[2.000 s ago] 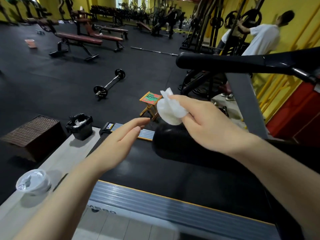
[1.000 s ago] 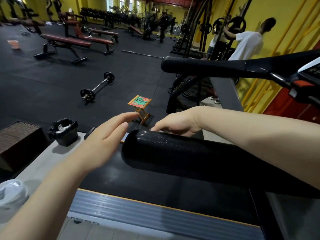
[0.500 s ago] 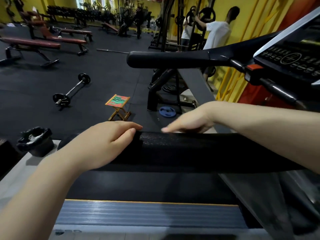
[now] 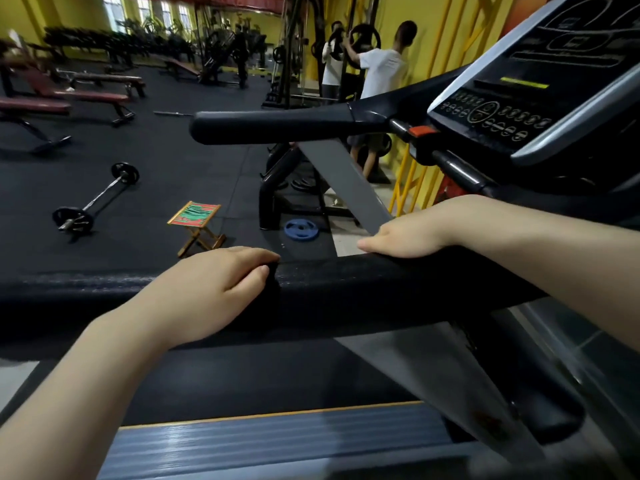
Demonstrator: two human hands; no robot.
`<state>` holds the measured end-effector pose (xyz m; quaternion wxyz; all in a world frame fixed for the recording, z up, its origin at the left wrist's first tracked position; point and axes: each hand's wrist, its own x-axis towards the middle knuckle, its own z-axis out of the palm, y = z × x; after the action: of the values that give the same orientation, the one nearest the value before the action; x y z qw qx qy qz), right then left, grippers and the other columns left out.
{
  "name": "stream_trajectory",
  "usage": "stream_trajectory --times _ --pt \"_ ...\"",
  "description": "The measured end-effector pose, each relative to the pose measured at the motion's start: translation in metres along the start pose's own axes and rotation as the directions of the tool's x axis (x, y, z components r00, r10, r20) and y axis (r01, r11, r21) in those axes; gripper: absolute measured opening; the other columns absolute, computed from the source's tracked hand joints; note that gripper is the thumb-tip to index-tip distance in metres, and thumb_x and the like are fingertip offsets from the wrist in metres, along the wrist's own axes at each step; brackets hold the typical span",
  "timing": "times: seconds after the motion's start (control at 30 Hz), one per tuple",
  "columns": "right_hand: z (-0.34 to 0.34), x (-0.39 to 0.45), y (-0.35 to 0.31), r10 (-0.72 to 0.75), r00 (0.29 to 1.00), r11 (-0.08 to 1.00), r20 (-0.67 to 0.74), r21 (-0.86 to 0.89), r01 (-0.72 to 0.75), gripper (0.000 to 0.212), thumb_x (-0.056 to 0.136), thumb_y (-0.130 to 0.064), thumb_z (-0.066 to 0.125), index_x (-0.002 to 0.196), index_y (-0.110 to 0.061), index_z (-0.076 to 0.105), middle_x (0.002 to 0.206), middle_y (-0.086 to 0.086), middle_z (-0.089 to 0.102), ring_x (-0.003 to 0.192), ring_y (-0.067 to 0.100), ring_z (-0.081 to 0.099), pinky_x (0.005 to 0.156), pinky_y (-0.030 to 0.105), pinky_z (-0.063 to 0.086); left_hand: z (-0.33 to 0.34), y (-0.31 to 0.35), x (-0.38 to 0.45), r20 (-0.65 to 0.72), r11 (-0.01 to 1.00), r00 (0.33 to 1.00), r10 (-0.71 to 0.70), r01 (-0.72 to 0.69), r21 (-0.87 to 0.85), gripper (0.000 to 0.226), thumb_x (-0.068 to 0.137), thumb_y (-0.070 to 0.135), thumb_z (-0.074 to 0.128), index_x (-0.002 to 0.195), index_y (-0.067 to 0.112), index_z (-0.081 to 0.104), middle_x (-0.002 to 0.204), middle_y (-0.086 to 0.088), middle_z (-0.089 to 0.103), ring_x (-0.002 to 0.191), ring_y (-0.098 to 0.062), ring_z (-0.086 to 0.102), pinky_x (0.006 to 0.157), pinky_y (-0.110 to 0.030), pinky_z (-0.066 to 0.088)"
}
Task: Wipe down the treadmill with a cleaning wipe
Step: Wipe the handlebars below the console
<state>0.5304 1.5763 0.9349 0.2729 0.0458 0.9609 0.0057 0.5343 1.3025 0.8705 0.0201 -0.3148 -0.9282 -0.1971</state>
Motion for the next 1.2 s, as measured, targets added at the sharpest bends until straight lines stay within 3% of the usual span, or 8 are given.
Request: stream_trajectory --times 0.2,0.4,0.53,0.63,0.77,0.8,1.03,1.2 --pt "-0.006 -0.003 0.072 0.015 0.999 0.999 -0.029 -0.039 -0.016 0.053 0.102 -0.051 0.020 0.126 -0.024 0.059 0.134 0.004 0.052 0.121 0.025 0.049 0.109 0.044 0.033 0.018 0.045 0.020 -0.018 0.998 0.998 0.052 -0.052 0.029 0.078 0.078 0.065 0.010 0.138 0.036 0.050 0.138 0.019 0.054 0.125 -0.005 0.050 0.101 -0.028 0.040" --pt "-0.012 0.003 0.118 0.029 0.997 0.998 -0.066 -0.053 -0.032 0.052 0.093 -0.060 0.031 0.114 -0.028 0.065 0.123 0.003 0.060 0.109 0.025 0.059 0.103 0.047 0.043 0.033 0.078 0.028 -0.053 0.995 0.996 0.078 -0.075 0.060 0.075 0.079 0.061 0.014 0.139 0.032 0.048 0.138 0.016 0.053 0.124 -0.007 0.049 0.099 -0.028 0.041" --pt "-0.001 -0.028 0.143 -0.065 0.957 0.998 -0.284 -0.038 0.056 0.042 0.097 -0.060 0.031 0.099 -0.036 0.065 0.116 -0.013 0.059 0.117 0.017 0.053 0.104 0.039 0.039 0.041 0.091 0.029 -0.098 0.997 0.993 0.066 -0.061 0.057 0.062 0.087 0.051 0.028 0.141 0.027 0.047 0.140 0.013 0.053 0.126 -0.009 0.050 0.100 -0.030 0.041" --pt "0.037 -0.058 0.151 -0.102 0.786 0.993 -0.610 -0.021 0.112 0.033 0.099 -0.051 0.034 0.101 -0.039 0.065 0.097 -0.016 0.064 0.100 0.015 0.057 0.090 0.038 0.045 0.047 0.098 0.027 -0.136 0.994 0.988 0.069 -0.056 0.097 0.060 0.086 0.048 0.040 0.141 0.025 0.049 0.138 0.011 0.056 0.124 -0.014 0.053 0.097 -0.028 0.042" --pt "0.114 -0.048 0.140 -0.158 0.144 0.948 -0.977 -0.110 0.300 0.027 0.097 -0.013 0.049 0.117 -0.009 0.067 0.117 0.004 0.067 0.113 0.026 0.057 0.107 0.035 0.035 0.045 0.100 0.029 -0.149 0.992 0.987 0.059 -0.041 0.120 0.057 0.085 0.053 0.049 0.136 0.027 0.055 0.131 0.010 0.062 0.119 -0.017 0.058 0.086 -0.027 0.041" --pt "0.134 -0.040 0.132 -0.110 0.063 0.944 -0.992 -0.084 0.318 0.031 0.096 -0.007 0.051 0.124 -0.004 0.064 0.129 0.008 0.063 0.124 0.026 0.053 0.112 0.038 0.032 0.044 0.100 0.030 -0.155 0.991 0.986 0.058 -0.038 0.126 0.051 0.088 0.051 0.054 0.134 0.027 0.056 0.128 0.009 0.063 0.116 -0.019 0.060 0.083 -0.028 0.041" --pt "0.214 -0.005 0.084 0.239 -0.105 0.872 -0.965 0.165 0.461 0.038 0.094 0.010 0.049 0.132 0.006 0.054 0.145 0.018 0.045 0.140 0.030 0.039 0.114 0.047 0.034 0.046 0.099 0.029 -0.181 0.982 0.980 0.082 -0.049 0.181 0.046 0.089 0.047 0.057 0.131 0.028 0.057 0.126 0.006 0.064 0.111 -0.024 0.062 0.079 -0.031 0.044" --pt "0.256 0.022 0.040 0.435 -0.015 0.727 -0.900 0.341 0.597 0.047 0.090 0.020 0.042 0.136 0.012 0.043 0.152 0.024 0.032 0.144 0.034 0.031 0.116 0.041 0.032 0.057 0.091 0.024 -0.139 0.941 0.974 0.178 -0.127 0.315 0.066 0.085 0.051 0.047 0.142 0.017 0.045 0.138 0.002 0.055 0.122 -0.024 0.053 0.096 -0.036 0.042"
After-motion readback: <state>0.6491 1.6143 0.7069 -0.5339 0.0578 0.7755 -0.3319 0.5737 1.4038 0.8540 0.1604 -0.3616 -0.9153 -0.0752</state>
